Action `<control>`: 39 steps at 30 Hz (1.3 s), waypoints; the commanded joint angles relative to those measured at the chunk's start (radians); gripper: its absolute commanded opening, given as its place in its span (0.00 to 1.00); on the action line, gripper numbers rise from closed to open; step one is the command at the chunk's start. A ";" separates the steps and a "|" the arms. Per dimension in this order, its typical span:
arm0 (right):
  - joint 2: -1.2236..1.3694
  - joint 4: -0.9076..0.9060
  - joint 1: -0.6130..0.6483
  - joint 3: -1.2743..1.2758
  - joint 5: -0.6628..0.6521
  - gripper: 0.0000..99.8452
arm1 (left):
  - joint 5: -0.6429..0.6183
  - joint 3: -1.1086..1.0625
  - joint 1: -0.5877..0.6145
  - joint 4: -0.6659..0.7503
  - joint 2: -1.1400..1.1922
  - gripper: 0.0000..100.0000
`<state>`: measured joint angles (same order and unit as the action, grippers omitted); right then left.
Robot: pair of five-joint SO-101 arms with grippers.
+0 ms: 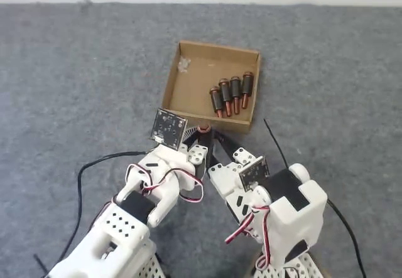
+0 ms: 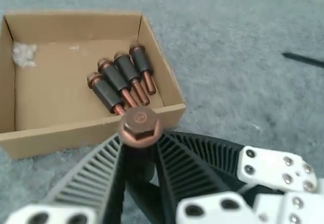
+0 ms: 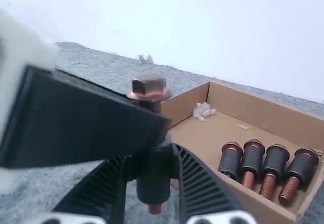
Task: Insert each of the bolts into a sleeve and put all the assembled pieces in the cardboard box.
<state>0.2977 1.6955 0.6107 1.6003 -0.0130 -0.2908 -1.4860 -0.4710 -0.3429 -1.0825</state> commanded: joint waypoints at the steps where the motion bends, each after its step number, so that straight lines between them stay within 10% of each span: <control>1: -0.004 0.025 -0.033 0.021 -0.021 0.01 | 0.008 0.010 -0.028 -0.015 -0.008 0.02; 10: -0.004 0.025 -0.033 0.021 -0.021 0.01 | 0.003 0.010 0.017 -0.018 -0.017 0.36; 29: -0.004 0.025 -0.035 0.020 -0.021 0.01 | -0.161 0.153 0.184 -0.028 -0.120 0.33; 39: -0.004 0.025 -0.035 0.023 -0.023 0.01 | -0.161 0.147 0.249 -0.345 -0.529 0.21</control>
<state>0.2977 1.6955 0.5999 1.6003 -0.0100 -0.4427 -1.3817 -0.2624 -0.6452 -1.5213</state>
